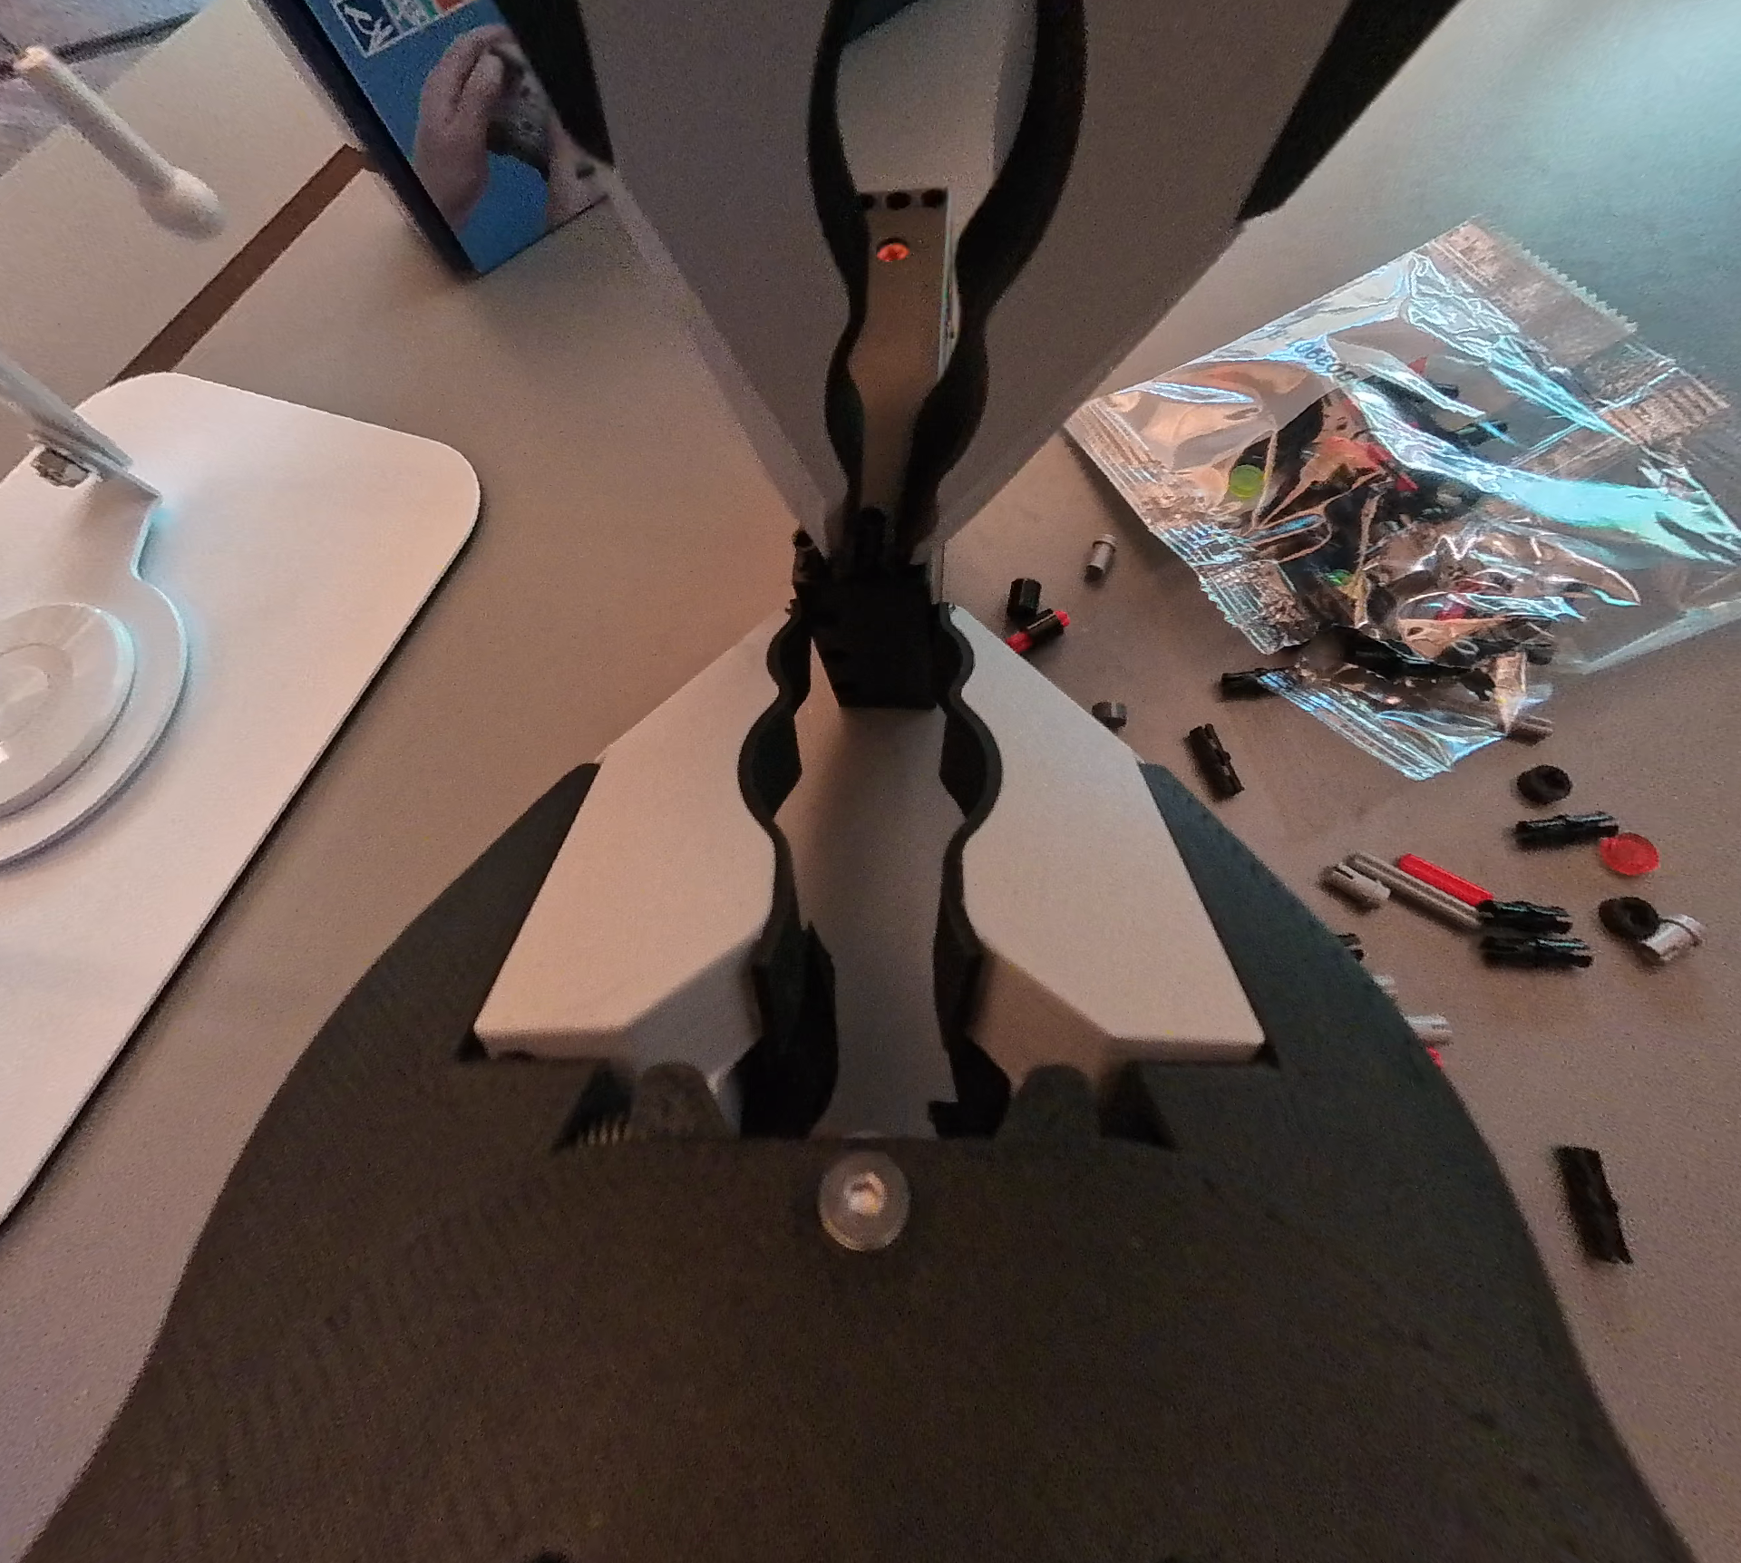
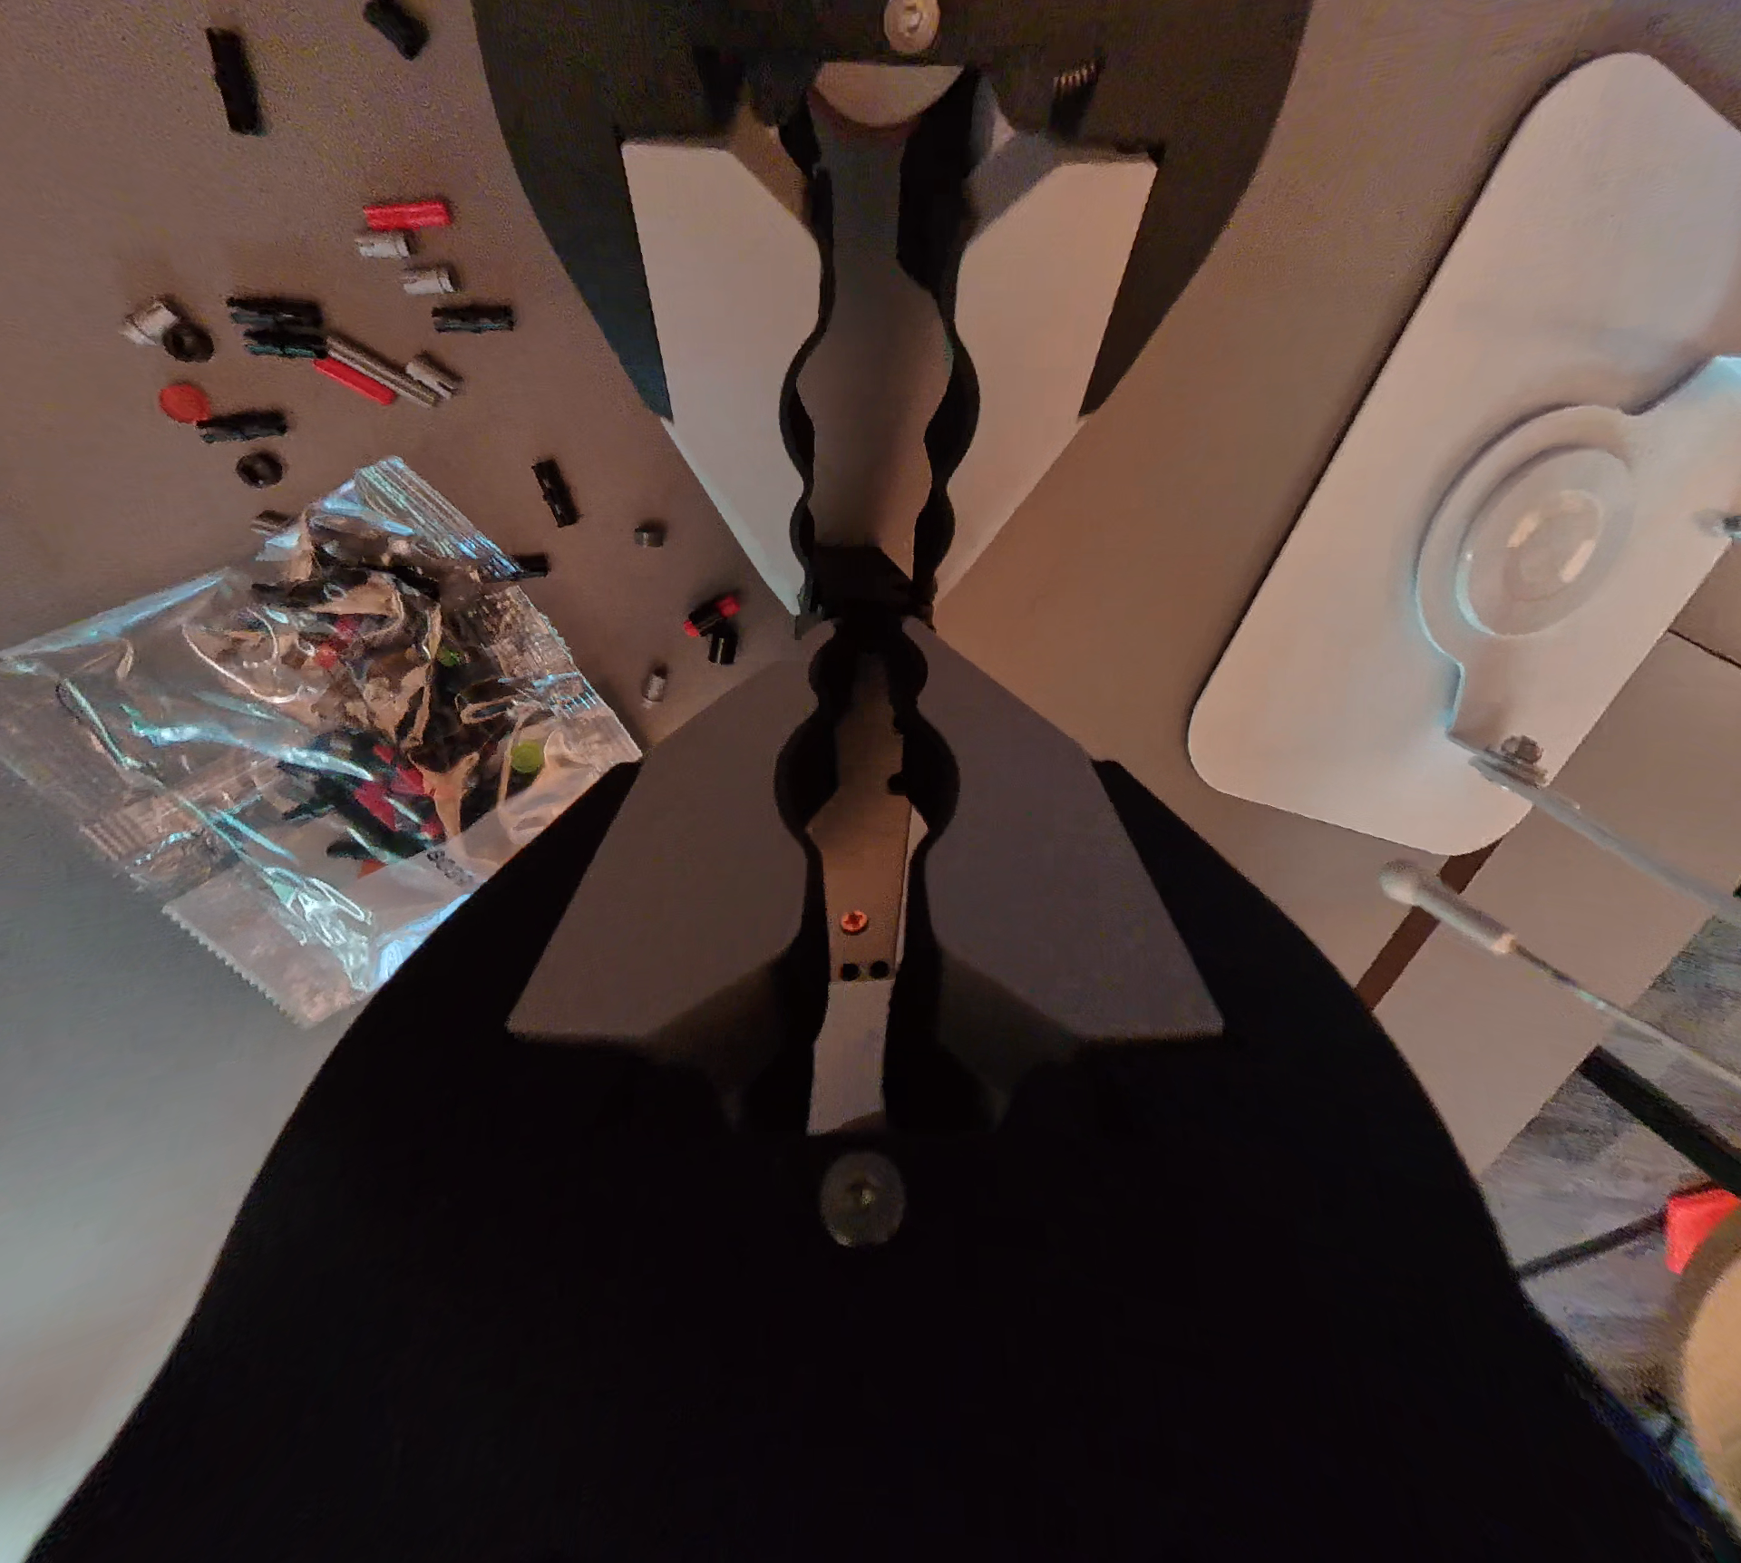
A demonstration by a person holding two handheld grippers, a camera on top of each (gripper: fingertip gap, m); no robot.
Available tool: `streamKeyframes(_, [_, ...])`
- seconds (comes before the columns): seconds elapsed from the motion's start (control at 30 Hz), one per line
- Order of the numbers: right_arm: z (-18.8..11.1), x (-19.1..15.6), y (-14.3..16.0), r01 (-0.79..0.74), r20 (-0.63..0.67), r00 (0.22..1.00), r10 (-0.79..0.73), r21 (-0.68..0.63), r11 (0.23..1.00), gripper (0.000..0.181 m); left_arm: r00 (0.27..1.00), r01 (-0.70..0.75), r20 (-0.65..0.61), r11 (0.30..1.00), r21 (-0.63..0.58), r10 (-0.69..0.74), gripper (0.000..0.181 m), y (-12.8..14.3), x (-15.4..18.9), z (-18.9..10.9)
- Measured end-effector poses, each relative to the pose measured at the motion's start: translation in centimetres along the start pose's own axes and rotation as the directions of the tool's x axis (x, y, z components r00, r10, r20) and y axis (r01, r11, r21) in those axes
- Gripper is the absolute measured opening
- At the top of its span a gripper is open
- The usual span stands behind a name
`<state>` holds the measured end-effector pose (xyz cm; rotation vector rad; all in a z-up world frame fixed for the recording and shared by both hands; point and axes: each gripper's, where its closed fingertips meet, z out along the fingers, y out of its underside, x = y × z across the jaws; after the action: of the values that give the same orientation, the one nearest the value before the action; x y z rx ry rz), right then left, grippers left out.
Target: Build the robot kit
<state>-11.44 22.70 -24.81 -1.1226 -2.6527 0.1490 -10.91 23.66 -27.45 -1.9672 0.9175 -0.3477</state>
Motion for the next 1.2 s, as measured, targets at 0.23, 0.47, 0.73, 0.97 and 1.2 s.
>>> streamKeyframes(0.23, [-1.9,0.7,-0.5,-0.1,-0.113,0.986,0.122,0.183,0.978,0.0,1.0,-0.003,0.0,1.0,0.005,0.003,0.023,-0.1,0.0,0.1])
streamKeyframes(0.47, [-0.8,0.7,-0.1,-0.095,-0.117,0.987,0.112,0.145,0.985,0.0,1.0,-0.025,0.005,1.0,0.001,0.025,0.023,-0.2,0.3,0.2])
streamKeyframes(0.73, [-1.3,0.3,-0.2,-0.097,-0.107,0.988,0.115,0.166,0.981,0.0,1.0,-0.01,-0.003,1.0,0.006,0.01,0.023,-0.2,0.2,0.3])
streamKeyframes(0.97, [-0.5,0.2,-0.2,-0.115,-0.09,0.987,0.134,0.185,0.976,0.0,1.0,-0.007,-0.002,1.0,0.005,0.007,0.024,-0.1,0.1,0.3])
streamKeyframes(1.2, [-2.5,0.4,-0.1,-0.186,-0.132,0.964,0.229,0.276,0.943,0.0,1.0,-0.02,0.005,1.0,0.006,0.02,0.024,-0.2,0.1,0.4])
